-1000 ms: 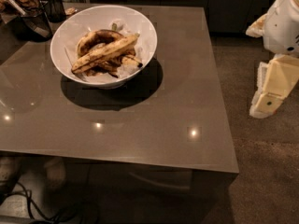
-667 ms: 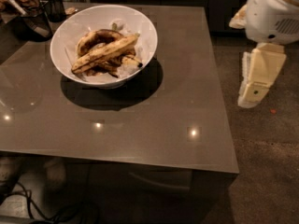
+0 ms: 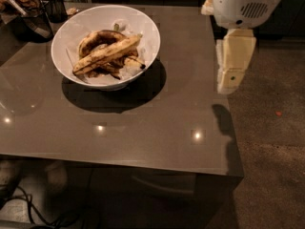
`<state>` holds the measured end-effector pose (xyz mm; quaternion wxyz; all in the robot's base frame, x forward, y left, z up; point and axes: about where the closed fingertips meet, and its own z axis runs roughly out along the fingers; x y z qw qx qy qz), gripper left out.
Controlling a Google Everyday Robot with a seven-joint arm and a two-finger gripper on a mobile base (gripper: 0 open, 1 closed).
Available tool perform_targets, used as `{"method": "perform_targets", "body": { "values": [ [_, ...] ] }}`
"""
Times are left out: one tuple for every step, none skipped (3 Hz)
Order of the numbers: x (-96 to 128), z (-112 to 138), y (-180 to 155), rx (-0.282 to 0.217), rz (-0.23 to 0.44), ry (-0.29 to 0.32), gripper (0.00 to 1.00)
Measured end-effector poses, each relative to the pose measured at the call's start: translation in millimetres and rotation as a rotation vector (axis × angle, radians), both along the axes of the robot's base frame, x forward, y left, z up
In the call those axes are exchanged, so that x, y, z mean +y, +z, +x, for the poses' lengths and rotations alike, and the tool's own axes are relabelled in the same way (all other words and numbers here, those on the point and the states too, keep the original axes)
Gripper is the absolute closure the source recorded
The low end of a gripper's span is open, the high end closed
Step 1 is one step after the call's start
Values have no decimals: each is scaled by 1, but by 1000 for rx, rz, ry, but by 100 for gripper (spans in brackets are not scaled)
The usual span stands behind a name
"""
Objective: Pick banana from white bowl
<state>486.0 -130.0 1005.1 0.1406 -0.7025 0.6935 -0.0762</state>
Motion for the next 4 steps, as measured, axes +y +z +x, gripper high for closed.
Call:
{"method": "perform_targets", "body": {
  "values": [
    [1,3,0,-9,19,13,0],
    [24,20,15,-32,29,82,0],
    [60,42,34,-64,11,182,0],
    [97,62,41,-97,-7,247,0]
  ]
}}
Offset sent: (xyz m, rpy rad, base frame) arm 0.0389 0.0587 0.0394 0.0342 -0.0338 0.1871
